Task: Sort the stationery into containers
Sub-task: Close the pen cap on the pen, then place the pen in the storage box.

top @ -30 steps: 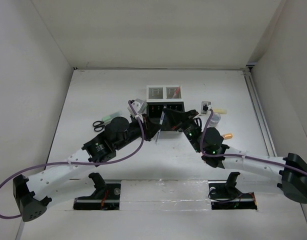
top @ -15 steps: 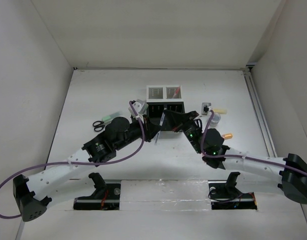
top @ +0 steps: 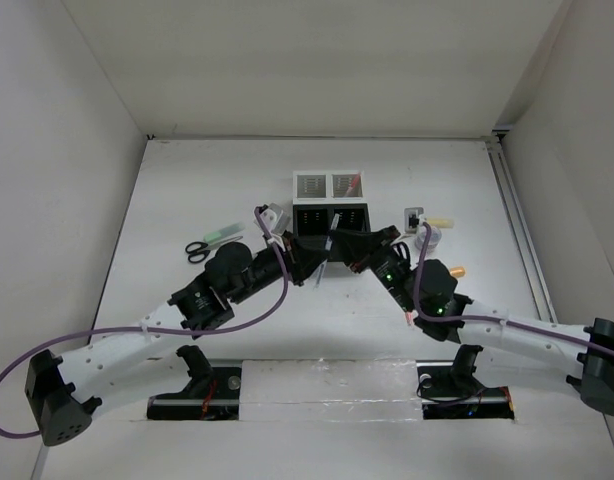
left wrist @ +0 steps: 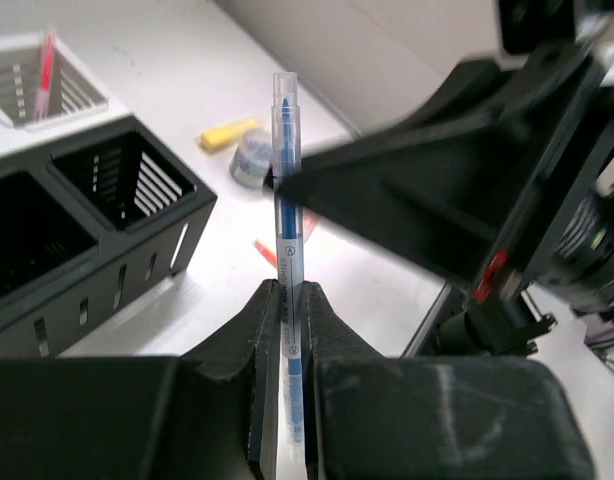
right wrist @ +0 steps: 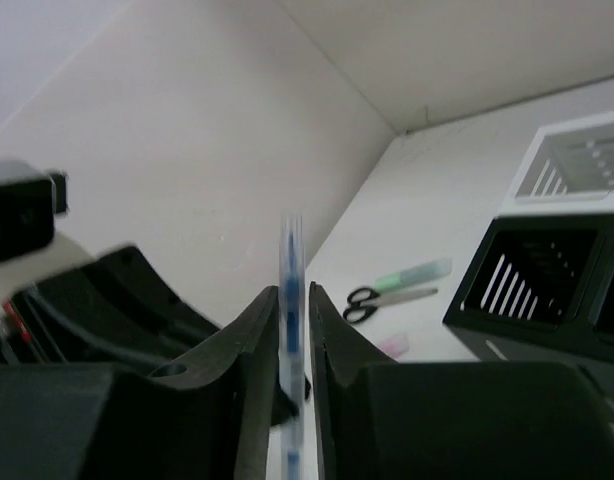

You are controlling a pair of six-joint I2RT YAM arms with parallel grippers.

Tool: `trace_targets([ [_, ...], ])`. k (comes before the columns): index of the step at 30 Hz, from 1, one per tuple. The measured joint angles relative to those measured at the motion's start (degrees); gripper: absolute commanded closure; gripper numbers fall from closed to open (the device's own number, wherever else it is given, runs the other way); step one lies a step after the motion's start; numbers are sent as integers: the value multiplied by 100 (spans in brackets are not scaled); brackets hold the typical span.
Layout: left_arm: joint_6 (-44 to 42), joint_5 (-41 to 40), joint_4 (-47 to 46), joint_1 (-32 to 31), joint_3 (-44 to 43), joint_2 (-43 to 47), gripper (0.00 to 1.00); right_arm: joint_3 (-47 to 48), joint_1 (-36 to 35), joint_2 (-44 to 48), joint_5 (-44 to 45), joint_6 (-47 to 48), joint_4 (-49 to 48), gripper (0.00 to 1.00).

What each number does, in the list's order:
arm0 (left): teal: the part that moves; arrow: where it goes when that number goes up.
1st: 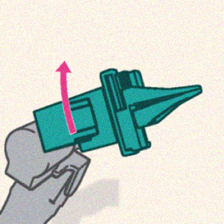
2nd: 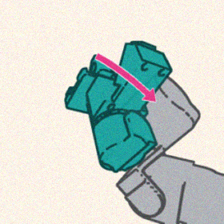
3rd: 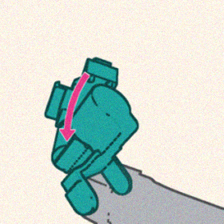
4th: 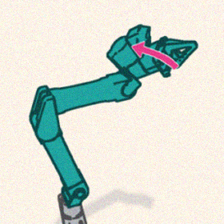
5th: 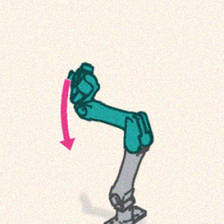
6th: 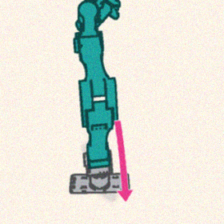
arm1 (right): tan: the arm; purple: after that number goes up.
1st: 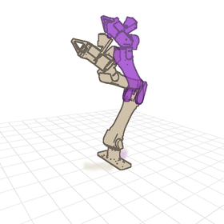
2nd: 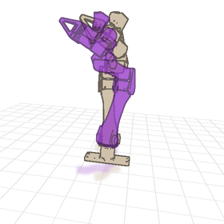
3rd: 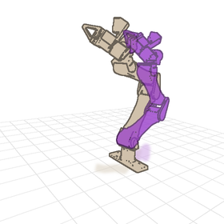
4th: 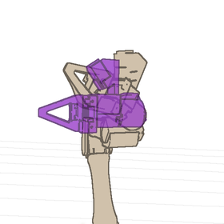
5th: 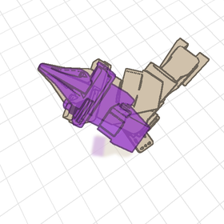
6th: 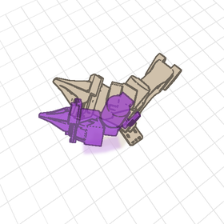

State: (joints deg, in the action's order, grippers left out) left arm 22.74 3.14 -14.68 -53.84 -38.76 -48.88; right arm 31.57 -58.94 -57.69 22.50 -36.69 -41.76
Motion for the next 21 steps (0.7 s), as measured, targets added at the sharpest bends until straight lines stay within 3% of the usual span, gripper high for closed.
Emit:
trace_targets([
  [8,0,33,-708,37,212,33,100,-66,-74,122,-275,9,439,41],
  [12,24,-55,-828,33,269,55,100,-90,-74,262,-264,31,599,29],
  [16,31,-352,-942,35,269,0,100,-162,-72,581,-260,52,852,22],
  [21,37,-817,-999,37,254,-382,100,-166,-72,1113,-258,142,1290,21],
])
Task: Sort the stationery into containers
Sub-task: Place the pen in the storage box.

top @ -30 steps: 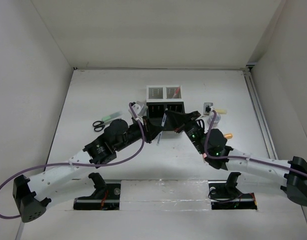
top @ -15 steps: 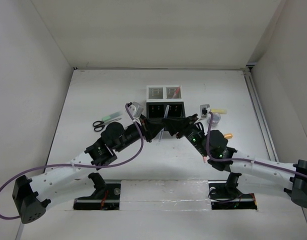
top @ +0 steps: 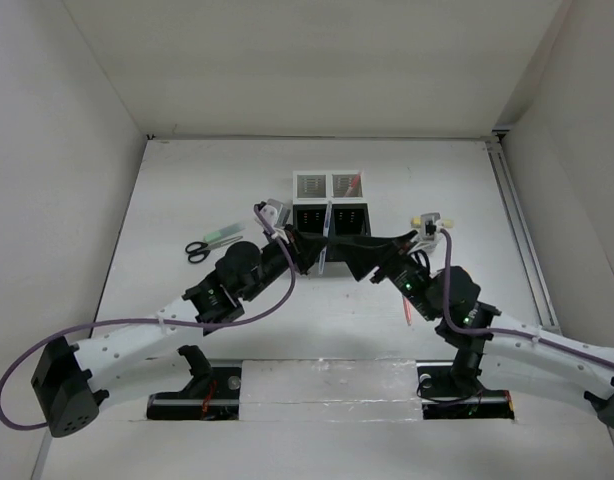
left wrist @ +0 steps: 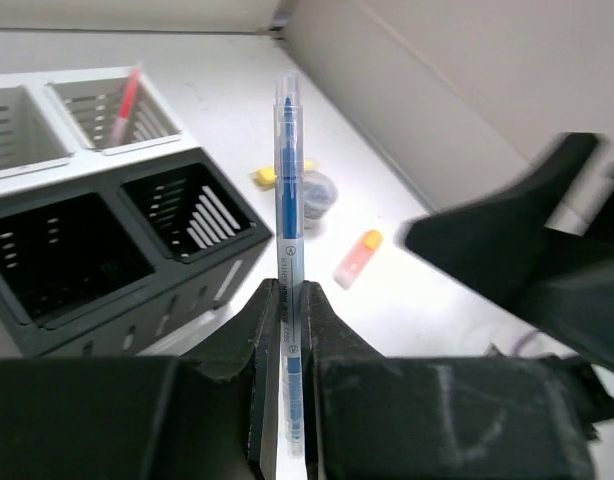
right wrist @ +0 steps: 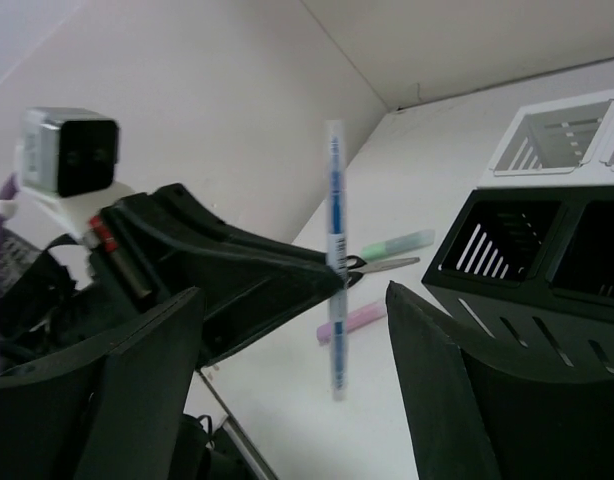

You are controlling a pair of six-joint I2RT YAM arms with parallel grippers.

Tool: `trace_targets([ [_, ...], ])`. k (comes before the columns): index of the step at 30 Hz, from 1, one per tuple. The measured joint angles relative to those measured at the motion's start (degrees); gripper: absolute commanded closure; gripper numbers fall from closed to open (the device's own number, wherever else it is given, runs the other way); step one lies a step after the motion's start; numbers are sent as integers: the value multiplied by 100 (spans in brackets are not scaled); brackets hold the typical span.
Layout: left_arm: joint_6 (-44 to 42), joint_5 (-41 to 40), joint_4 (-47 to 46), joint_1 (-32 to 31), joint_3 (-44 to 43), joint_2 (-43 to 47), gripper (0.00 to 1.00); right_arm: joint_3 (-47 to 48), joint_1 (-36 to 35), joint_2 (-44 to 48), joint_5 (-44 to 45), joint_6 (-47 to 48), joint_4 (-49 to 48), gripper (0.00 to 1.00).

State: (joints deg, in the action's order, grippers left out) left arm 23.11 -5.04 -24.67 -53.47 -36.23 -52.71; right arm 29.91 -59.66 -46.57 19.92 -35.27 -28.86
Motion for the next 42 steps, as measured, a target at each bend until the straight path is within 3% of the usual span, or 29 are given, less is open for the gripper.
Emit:
trace_targets([
  [10,-669,-1342,-542,37,-1045,-1668,100,-2,0,2028,439,264,1290,19],
  [17,-1513,-1360,-1384,455,-2142,-3141,100,-2,0,3099,632,358,2284,19],
  [28,-2317,-662,-1692,953,-3816,-5178,100,28,0,3499,721,428,3740,18],
  [42,-2435,-330,-1808,1235,-3989,-6083,100,81,0,3375,872,444,4179,16],
])
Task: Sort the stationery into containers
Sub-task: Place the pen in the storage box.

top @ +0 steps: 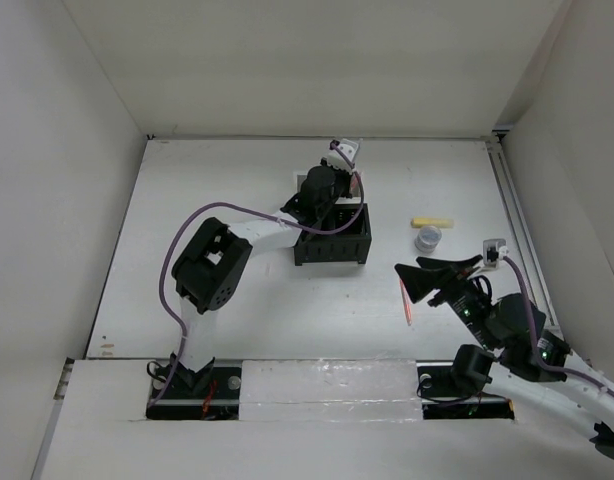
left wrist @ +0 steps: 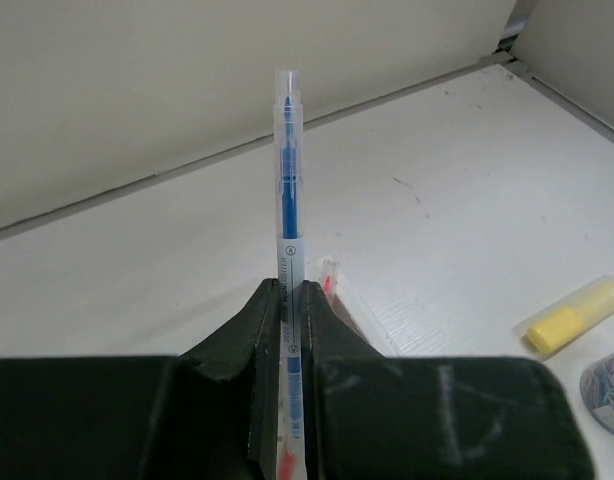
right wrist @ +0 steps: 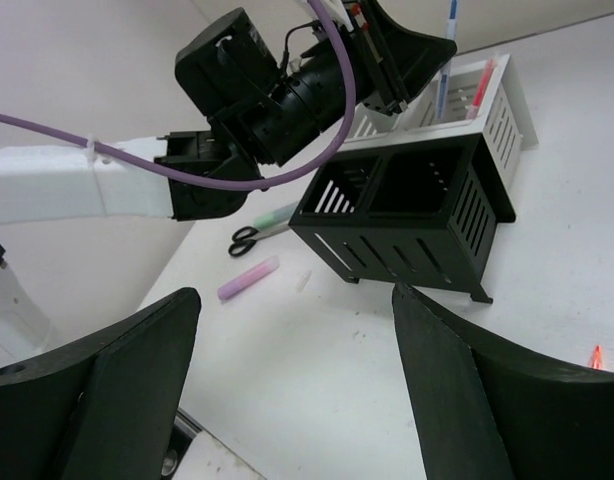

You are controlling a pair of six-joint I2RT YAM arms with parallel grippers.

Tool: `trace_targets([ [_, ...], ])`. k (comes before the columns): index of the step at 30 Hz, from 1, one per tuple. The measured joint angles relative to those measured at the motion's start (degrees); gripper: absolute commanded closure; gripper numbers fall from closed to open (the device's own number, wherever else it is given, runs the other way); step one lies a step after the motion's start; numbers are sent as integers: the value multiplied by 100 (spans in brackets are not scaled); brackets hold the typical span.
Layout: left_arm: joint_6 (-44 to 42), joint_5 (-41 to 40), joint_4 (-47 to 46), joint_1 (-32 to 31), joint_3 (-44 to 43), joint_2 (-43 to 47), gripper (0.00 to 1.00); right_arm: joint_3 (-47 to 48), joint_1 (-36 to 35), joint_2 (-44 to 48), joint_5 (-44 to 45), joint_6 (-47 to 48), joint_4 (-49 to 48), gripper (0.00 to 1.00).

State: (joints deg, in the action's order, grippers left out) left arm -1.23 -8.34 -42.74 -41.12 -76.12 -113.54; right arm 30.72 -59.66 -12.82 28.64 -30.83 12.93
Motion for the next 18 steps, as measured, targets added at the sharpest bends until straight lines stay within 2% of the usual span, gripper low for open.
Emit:
trace_targets([
  [7,55,55,-173,0,31,-26,100,0,0,-251,35,0,2,16],
  [12,138,57,-251,0,116,-26,83,0,0,-297,35,0,2,16],
  [15,214,61,-262,0,234,-26,83,0,0,-297,37,0,-2,16],
  [18,275,59,-262,0,304,-26,75,0,0,-297,44,0,-4,16],
])
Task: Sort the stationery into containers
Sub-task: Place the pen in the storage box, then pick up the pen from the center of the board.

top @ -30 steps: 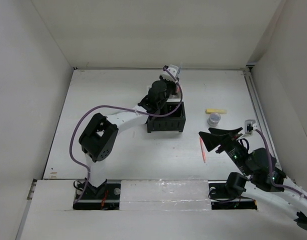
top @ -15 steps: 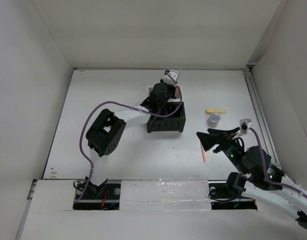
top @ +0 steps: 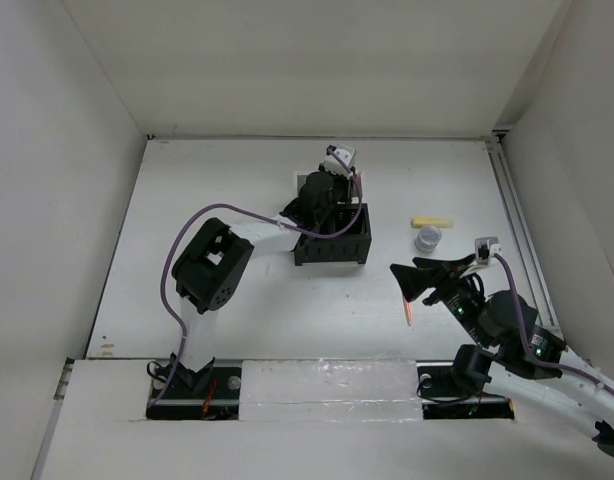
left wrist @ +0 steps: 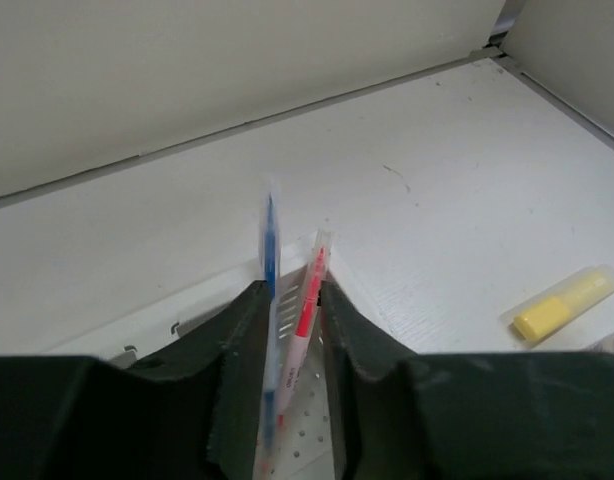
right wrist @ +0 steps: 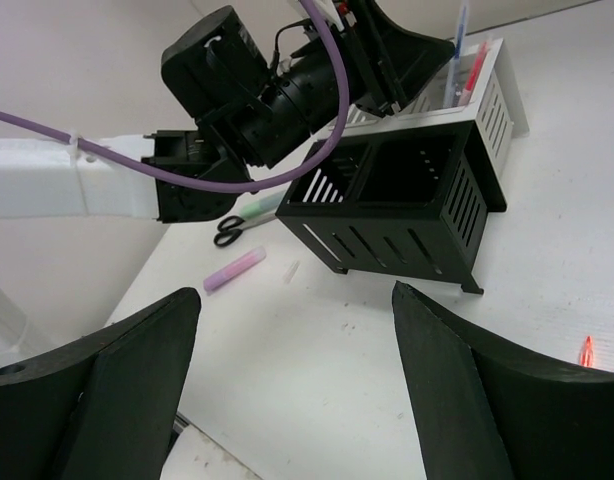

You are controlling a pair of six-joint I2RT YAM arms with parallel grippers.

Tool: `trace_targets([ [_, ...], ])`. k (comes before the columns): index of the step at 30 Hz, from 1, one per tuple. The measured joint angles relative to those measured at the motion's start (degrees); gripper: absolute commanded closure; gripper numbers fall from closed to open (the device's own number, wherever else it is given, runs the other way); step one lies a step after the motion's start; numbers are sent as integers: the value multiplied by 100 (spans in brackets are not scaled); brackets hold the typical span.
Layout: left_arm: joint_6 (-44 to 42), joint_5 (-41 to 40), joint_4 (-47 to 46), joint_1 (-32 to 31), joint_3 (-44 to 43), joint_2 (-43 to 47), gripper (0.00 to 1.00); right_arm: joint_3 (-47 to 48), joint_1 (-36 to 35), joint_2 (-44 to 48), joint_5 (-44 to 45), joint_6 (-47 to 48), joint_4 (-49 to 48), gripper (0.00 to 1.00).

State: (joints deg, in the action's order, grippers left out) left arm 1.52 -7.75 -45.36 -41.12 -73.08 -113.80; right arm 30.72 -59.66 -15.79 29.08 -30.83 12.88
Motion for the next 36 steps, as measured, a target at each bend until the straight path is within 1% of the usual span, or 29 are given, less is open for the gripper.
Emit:
trace_targets([
  [1,7,2,0,0,2,0,69,0,0,0,2,0,0,16],
  [2,28,2,-4,0,4,0,59,0,0,0,4,0,0,16],
  [5,83,9,-26,0,57,22,44,0,0,4,7,0,-2,16],
  [6,96,4,-24,-4,85,42,33,0,0,7,7,4,0,16],
  [7,103,2,-17,-20,133,87,28,0,0,7,7,11,-2,16],
  [10,136,-76,175,-120,249,417,18,0,0,2,35,24,11,15],
  [11,131,-116,238,-195,278,590,13,11,0,-4,72,31,48,15],
  [13,136,-181,367,-393,291,1043,7,79,0,-50,164,39,188,14],
  [14,142,-201,407,-507,291,1307,0,129,0,-94,223,31,321,14],
  [17,260,-275,584,-769,284,2122,0,319,0,-326,330,-55,608,13],
  [20,444,-452,807,-789,260,2868,0,437,0,-566,402,-201,938,0],
  [23,688,-892,1279,-728,254,3451,0,516,7,-970,461,-415,1305,0],
  [26,1001,-1447,1956,-708,256,3792,0,667,9,-1755,525,-870,1749,0],
  [29,1495,-1886,2889,-651,426,4061,0,717,9,-2599,516,-1222,2022,0],
  [31,1746,-1967,3226,-590,601,4170,0,715,9,-3064,476,-1399,2168,0],
  [33,2114,-2085,3746,-496,916,4336,0,667,9,-3298,448,-1539,2164,0],
  [36,2623,-2247,4483,-402,1285,4417,0,476,63,-3292,433,-1751,2151,0],
])
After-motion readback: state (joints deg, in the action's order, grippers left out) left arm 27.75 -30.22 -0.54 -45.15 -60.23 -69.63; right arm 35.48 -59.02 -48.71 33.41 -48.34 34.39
